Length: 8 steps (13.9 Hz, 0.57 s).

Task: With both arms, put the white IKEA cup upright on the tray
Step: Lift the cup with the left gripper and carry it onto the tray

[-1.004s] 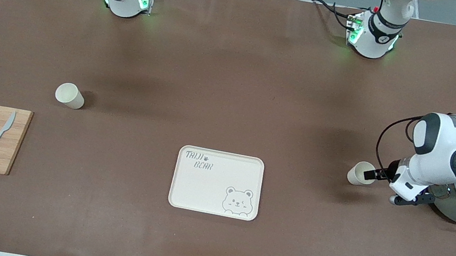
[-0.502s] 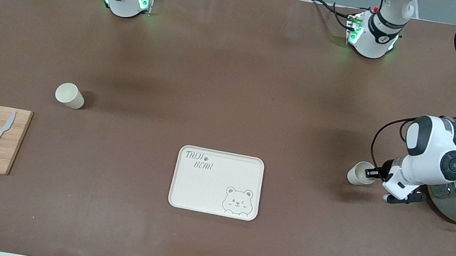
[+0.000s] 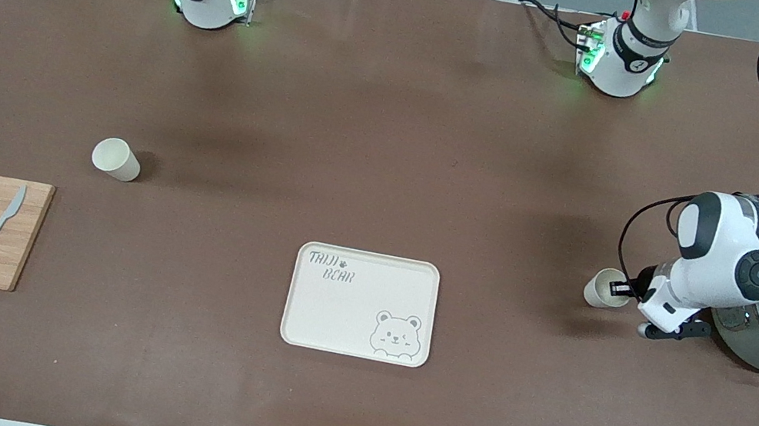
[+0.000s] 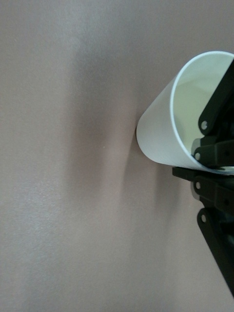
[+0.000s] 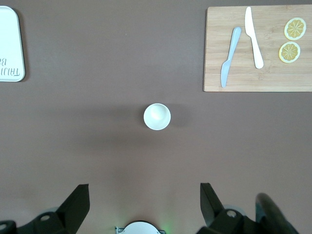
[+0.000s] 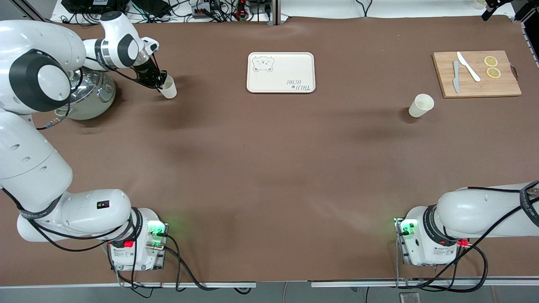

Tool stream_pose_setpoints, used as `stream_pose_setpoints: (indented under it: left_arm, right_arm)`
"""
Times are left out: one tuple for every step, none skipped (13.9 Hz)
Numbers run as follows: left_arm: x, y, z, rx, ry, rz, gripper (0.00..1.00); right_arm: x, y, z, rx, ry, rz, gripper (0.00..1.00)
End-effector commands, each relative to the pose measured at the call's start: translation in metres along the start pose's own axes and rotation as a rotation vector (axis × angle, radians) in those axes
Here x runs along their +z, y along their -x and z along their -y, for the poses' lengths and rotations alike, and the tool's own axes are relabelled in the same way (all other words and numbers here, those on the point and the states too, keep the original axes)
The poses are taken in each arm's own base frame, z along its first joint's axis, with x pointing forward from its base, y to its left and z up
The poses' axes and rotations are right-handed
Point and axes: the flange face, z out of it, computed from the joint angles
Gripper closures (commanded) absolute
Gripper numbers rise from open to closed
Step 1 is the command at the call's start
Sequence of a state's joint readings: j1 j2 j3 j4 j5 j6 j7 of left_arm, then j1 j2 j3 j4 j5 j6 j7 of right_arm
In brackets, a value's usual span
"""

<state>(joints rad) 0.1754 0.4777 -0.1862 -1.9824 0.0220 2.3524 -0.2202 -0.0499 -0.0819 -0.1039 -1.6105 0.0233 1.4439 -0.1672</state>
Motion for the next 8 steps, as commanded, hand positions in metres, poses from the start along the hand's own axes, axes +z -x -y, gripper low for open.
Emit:
stream_pose_setpoints:
  left_arm:
    - [-0.022,-0.006,-0.005,0.032,-0.009,-0.038,1.00]
    - [-0.023,-0.007,-0.007,0.039,-0.009,-0.041,1.00]
    - [-0.026,-0.009,-0.009,0.045,-0.006,-0.050,1.00]
    - [-0.031,-0.013,-0.017,0.050,0.008,-0.061,1.00]
    - [-0.035,-0.014,-0.025,0.060,0.016,-0.068,1.00]
    - [-0.037,-0.015,-0.031,0.066,0.021,-0.074,1.00]
    - [-0.041,-0.017,-0.036,0.064,0.026,-0.082,1.00]
    - [-0.040,-0.018,-0.045,0.074,0.035,-0.081,1.00]
  right_arm:
    - [-0.004,-0.001,-0.003,0.008,0.011,-0.002,0.00]
    - [-0.004,-0.001,-0.003,0.008,0.011,-0.002,0.00]
    - [-0.004,-0.001,-0.003,0.008,0.011,-0.002,0.00]
    - [-0.004,-0.001,-0.003,0.008,0.011,-0.002,0.00]
    - [-0.004,-0.001,-0.003,0.008,0.011,-0.002,0.00]
    - [-0.004,-0.001,-0.004,0.010,0.011,-0.002,0.00]
    - [-0.004,-0.001,-0.004,0.010,0.011,-0.002,0.00]
    - [-0.003,-0.002,-0.004,0.010,0.011,0.000,0.00]
